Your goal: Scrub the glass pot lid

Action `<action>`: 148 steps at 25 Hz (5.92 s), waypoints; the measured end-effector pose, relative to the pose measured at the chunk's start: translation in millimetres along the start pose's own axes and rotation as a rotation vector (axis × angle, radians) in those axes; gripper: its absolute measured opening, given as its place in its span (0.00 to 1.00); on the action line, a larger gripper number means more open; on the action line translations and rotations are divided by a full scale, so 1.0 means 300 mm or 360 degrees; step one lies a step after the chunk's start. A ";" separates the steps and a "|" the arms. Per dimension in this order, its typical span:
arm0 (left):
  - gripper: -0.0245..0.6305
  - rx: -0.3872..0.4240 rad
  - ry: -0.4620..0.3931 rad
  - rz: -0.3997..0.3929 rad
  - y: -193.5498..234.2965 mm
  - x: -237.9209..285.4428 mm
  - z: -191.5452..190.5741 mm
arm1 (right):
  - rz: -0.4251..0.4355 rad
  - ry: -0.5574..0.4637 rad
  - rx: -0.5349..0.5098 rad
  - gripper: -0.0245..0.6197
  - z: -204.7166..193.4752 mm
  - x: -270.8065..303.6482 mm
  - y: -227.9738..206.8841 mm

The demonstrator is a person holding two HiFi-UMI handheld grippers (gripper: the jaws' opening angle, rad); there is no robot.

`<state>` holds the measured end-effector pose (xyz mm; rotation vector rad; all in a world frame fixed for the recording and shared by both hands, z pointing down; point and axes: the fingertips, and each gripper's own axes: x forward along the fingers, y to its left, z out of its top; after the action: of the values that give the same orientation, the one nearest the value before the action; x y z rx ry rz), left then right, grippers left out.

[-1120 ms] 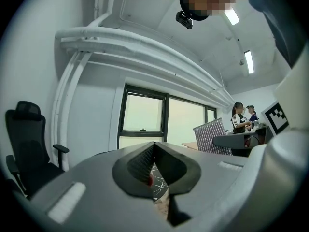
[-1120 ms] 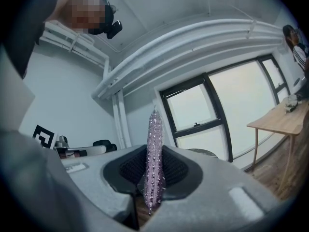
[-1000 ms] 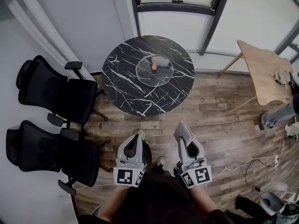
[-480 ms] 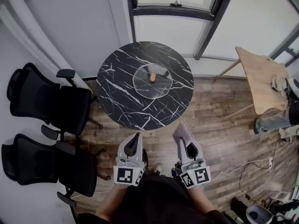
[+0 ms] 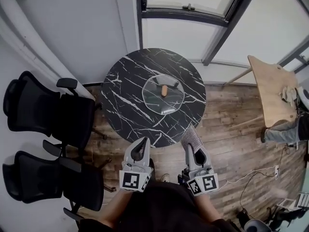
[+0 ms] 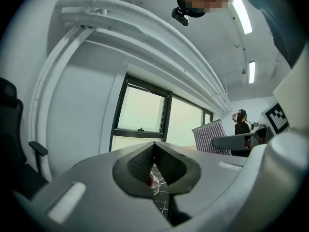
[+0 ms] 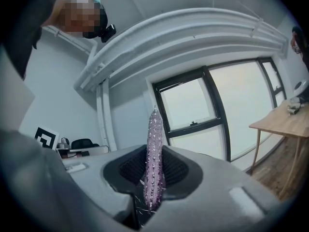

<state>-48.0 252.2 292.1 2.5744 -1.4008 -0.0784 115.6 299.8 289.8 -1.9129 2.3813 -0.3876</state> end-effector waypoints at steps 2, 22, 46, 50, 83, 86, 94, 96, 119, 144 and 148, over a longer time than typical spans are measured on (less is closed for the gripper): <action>0.04 -0.0005 0.0000 -0.0020 0.038 0.035 0.016 | -0.0023 0.0004 0.0001 0.16 0.011 0.049 0.008; 0.04 0.0027 0.0060 -0.0195 0.284 0.250 0.031 | -0.0147 -0.0003 -0.0028 0.16 0.041 0.351 0.042; 0.04 0.0032 0.0257 -0.0059 0.270 0.739 -0.281 | -0.0037 0.0166 0.0001 0.16 -0.072 0.681 -0.338; 0.04 0.0019 0.0347 -0.0046 0.275 0.816 -0.354 | -0.0030 0.0229 0.0026 0.16 -0.114 0.750 -0.411; 0.04 -0.0061 0.0774 -0.0030 0.315 1.128 -0.932 | 0.0408 0.0959 -0.0869 0.16 -0.725 1.317 -0.755; 0.04 -0.0069 0.0790 -0.0026 0.314 1.121 -0.952 | 0.0532 0.1027 -0.1130 0.16 -0.789 1.366 -0.756; 0.04 -0.0099 0.0859 -0.0009 0.315 1.093 -0.993 | 0.0836 0.1230 -0.1502 0.15 -0.958 1.390 -0.713; 0.04 -0.0107 0.0849 -0.0004 0.317 1.089 -0.986 | 0.0862 0.1268 -0.1529 0.15 -0.978 1.382 -0.706; 0.04 -0.0068 0.0952 -0.0179 0.310 1.069 -1.035 | 0.0797 0.1401 -0.1518 0.15 -1.048 1.114 -0.639; 0.04 -0.0173 0.1038 -0.0600 0.294 1.058 -1.035 | 0.0902 0.1533 -0.1384 0.15 -1.179 0.839 -0.405; 0.04 -0.0231 0.1014 -0.0592 0.295 1.059 -1.034 | 0.0990 0.1594 -0.1363 0.15 -1.220 0.783 -0.338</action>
<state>98.1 -10.9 630.3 2.3847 -0.6603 0.5155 84.1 109.4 692.5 -1.0051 4.1434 -0.3374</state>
